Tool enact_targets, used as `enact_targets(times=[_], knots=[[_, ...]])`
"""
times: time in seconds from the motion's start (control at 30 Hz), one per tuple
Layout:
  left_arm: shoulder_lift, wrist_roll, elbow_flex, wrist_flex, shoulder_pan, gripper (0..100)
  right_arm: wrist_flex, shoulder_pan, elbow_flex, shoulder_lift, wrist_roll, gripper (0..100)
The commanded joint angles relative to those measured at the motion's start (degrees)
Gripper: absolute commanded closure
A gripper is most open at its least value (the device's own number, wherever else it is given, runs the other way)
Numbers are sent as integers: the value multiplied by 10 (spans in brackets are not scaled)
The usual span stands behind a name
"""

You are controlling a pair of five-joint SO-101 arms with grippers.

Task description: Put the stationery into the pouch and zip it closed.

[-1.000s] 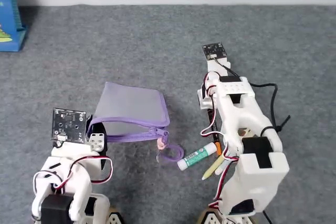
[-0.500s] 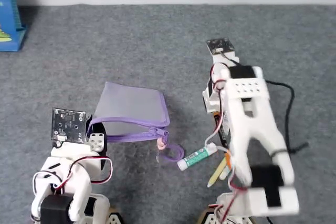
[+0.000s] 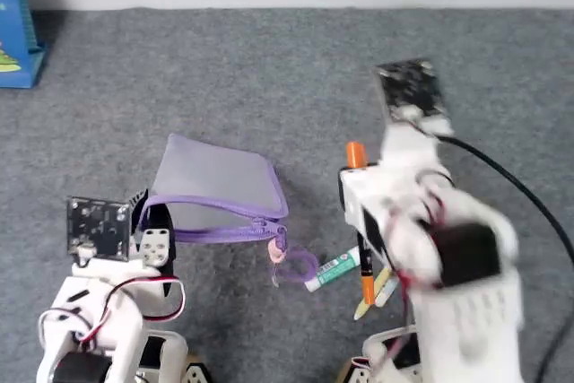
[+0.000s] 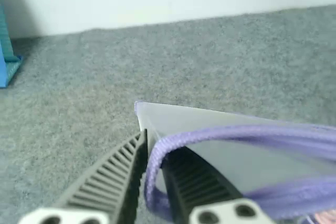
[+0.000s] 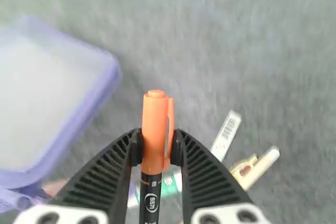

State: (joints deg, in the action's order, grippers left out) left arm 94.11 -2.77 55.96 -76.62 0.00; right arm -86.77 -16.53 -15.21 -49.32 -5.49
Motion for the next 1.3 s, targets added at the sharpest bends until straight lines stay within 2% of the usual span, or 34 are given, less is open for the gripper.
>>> enact_targets(times=[0.0, 0.3, 0.47, 0.6, 0.73, 0.87, 1.03, 1.27], knots=[[-26, -4, -69, -7, 4, 988, 29, -5, 28, -91, -33, 990], [-268, -4, -164, -10, 6, 988, 133, -5, 28, -209, -44, 991], [-345, -4, -215, -19, 24, 988, 210, -19, -5, -236, -54, 991], [-396, -7, -264, -62, 66, 988, 346, -79, -105, -262, -66, 991], [-426, -8, -284, -68, 73, 988, 518, -138, -222, -296, -63, 991], [-433, -8, -285, -66, 75, 988, 663, -182, -320, -313, -22, 991], [-434, -8, -282, -47, 73, 988, 818, -211, -416, -314, 8, 991], [-434, -11, -271, -47, 76, 988, 971, -219, -513, -289, 50, 991]])
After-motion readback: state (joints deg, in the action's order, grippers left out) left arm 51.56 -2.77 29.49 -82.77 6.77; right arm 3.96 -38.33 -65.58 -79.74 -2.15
